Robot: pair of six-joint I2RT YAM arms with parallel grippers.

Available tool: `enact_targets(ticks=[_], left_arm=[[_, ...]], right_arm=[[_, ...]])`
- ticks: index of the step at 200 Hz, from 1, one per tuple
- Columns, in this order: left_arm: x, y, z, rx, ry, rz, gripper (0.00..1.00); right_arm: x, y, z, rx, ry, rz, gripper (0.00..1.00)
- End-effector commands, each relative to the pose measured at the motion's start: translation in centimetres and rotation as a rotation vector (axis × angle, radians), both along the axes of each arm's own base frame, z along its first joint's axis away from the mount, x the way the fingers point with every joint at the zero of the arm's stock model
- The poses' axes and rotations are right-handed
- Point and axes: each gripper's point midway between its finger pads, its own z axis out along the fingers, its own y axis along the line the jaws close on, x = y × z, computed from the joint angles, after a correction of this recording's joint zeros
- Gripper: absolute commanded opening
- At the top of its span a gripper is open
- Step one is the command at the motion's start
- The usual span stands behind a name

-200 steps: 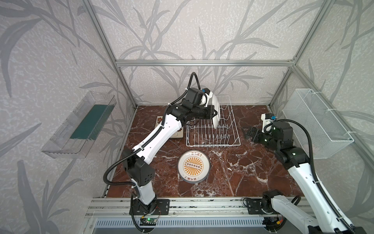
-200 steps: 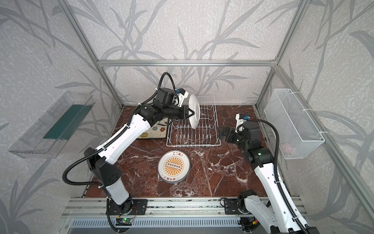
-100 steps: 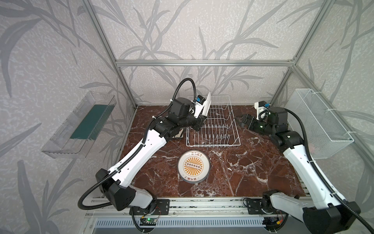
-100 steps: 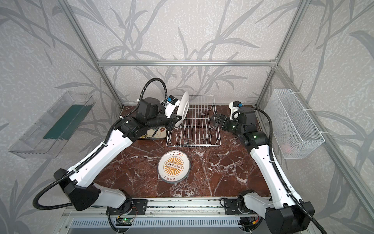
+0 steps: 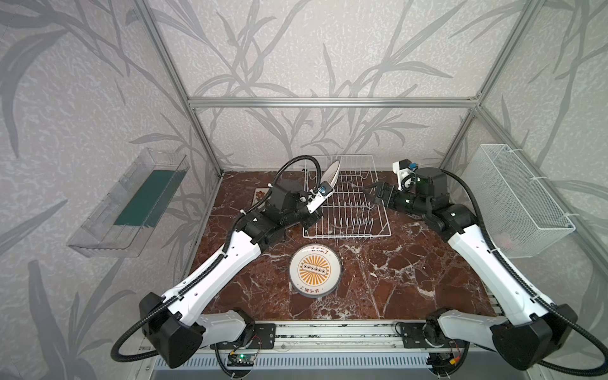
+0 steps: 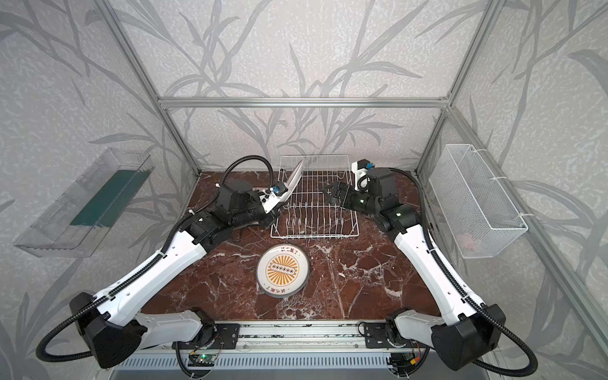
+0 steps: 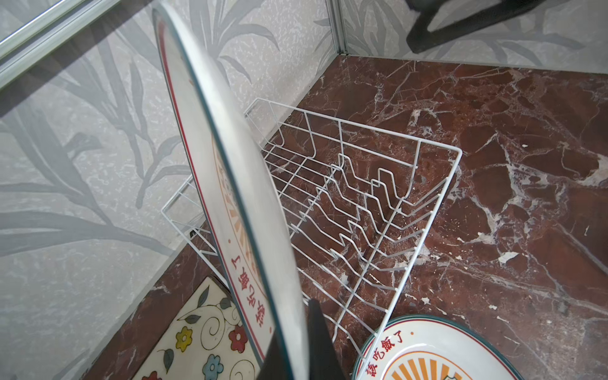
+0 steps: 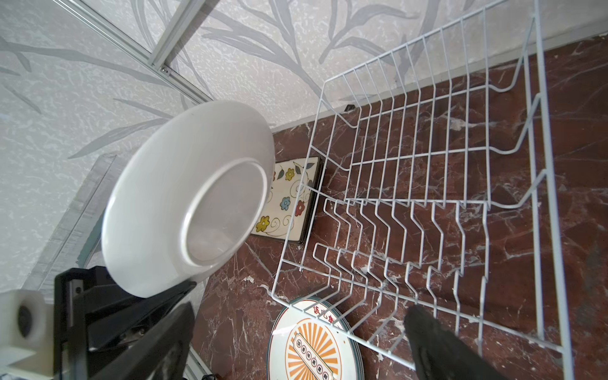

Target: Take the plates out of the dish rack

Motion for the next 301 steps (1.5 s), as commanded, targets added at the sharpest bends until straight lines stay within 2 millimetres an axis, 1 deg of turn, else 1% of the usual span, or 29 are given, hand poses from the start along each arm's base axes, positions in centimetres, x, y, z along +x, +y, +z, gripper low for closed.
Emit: enact_targets(ticks=[1,24,54,80,111,129,137,152,160,171,181,197,207,234,245,272,301], left_arm=[[-0.9,-0.5,3.1,0.028,-0.184,-0.104,0.00],[-1.9,-0.7,1.7,0.118,-0.193,-0.169,0.00],[-2.2,-0.6,0.7,0.186,-0.236,-0.195,0.00],[-2.2,-0.4,0.1,0.223,-0.252,-0.195,0.00],[-1.9,-0.1,-1.3,0.287,-0.270,-0.190,0.00],[-1.5,0.3,-2.0,0.331,-0.294,-0.171,0.00],[-0.9,0.6,-2.1,0.333,-0.301,-0.132,0.00],[-0.1,1.0,-2.4,0.342,-0.332,-0.083,0.00],[0.2,1.1,-2.2,0.331,-0.334,-0.062,0.00],[0.2,0.9,-2.1,0.312,-0.315,-0.056,0.00],[0.0,0.6,-2.1,0.301,-0.306,-0.074,0.00],[-0.5,0.0,-2.1,0.290,-0.319,-0.119,0.00],[-0.6,-0.2,-2.2,0.291,-0.333,-0.137,0.00],[-0.6,-0.4,-2.2,0.305,-0.372,-0.154,0.00],[-0.5,-0.5,-2.5,0.328,-0.381,-0.170,0.00],[0.1,-0.3,-3.6,0.416,-0.394,-0.185,0.00],[0.5,-0.2,-4.6,0.486,-0.413,-0.198,0.00]], right_arm=[[0.3,0.5,1.2,-0.045,-0.034,-0.008,0.99],[0.3,1.7,1.4,-0.051,-0.044,0.021,1.00],[0.6,2.8,1.2,-0.044,-0.039,0.038,0.96],[0.9,3.5,0.6,-0.042,-0.021,0.052,0.92],[1.2,4.1,0.0,-0.031,-0.005,0.059,0.91],[1.1,4.0,0.0,-0.032,-0.004,0.059,0.91],[1.0,3.9,0.1,-0.031,-0.014,0.052,0.91],[0.8,3.2,0.4,-0.031,-0.032,0.027,0.95],[0.6,2.7,0.5,-0.038,-0.039,0.008,0.98],[0.4,2.2,0.6,-0.052,-0.044,-0.014,1.00],[0.2,1.9,0.6,-0.060,-0.051,-0.021,0.99],[0.3,2.0,0.5,-0.063,-0.049,-0.013,1.00],[0.5,2.4,0.1,-0.064,-0.030,-0.003,1.00],[1.4,3.5,-0.6,-0.038,0.008,0.011,0.93],[1.9,3.8,-0.8,-0.042,0.009,0.008,0.90],[3.0,4.4,-1.1,-0.061,0.024,0.001,0.85],[3.4,5.0,-2.3,-0.111,0.060,0.009,0.81]])
